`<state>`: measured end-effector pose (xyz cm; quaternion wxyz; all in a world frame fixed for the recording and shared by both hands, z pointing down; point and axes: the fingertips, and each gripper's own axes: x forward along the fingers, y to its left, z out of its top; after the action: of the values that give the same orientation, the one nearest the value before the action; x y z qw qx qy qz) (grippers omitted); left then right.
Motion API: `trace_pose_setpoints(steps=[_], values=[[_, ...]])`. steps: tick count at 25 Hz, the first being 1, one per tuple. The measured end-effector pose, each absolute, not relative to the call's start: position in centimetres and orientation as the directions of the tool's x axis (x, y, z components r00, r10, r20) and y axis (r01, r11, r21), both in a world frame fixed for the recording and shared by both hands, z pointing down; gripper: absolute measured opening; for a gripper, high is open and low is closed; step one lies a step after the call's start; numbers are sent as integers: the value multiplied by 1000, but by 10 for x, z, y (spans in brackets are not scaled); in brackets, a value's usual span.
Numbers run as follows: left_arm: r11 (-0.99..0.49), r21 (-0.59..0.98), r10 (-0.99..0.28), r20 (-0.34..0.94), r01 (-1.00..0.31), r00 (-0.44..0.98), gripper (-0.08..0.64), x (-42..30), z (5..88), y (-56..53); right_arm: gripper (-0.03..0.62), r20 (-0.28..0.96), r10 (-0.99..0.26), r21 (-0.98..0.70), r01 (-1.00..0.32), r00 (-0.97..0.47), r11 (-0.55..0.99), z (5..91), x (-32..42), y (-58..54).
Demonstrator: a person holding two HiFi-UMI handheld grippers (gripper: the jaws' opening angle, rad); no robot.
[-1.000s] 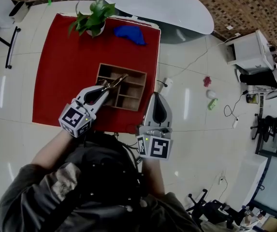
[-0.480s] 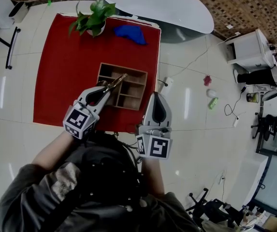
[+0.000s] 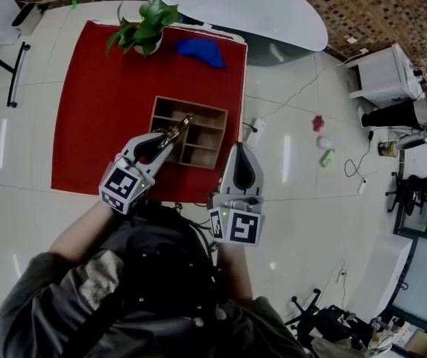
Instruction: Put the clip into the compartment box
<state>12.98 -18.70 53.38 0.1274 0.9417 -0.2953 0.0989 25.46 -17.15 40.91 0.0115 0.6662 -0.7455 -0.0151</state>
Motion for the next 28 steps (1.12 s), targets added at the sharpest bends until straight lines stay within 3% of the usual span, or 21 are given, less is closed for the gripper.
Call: trace_pose_setpoints(steps=[6,13,18,22,28], values=[[-805,173,-526,235,-568,817,175,128,524,-186,5,-5,-994,43,-993,-107,106,407,254,-170],[-769,224,-591,108,-599,799,176,94,465,-186,5,-44,-994,49,-994,-100,98,389,252,-170],[-731,231,-662,-11,-642,750,51,57,400,-195,3,-71,-991,86,-990,-117,110,367,241,-169],[-708,254,-694,-82,-659,715,34,30,368,-203,4,-95,-983,156,-978,-154,138,349,219,-167],[-712,178,-698,-71,-679,713,34,5,344,-195,3,-99,-974,176,-967,-205,186,332,191,-161]])
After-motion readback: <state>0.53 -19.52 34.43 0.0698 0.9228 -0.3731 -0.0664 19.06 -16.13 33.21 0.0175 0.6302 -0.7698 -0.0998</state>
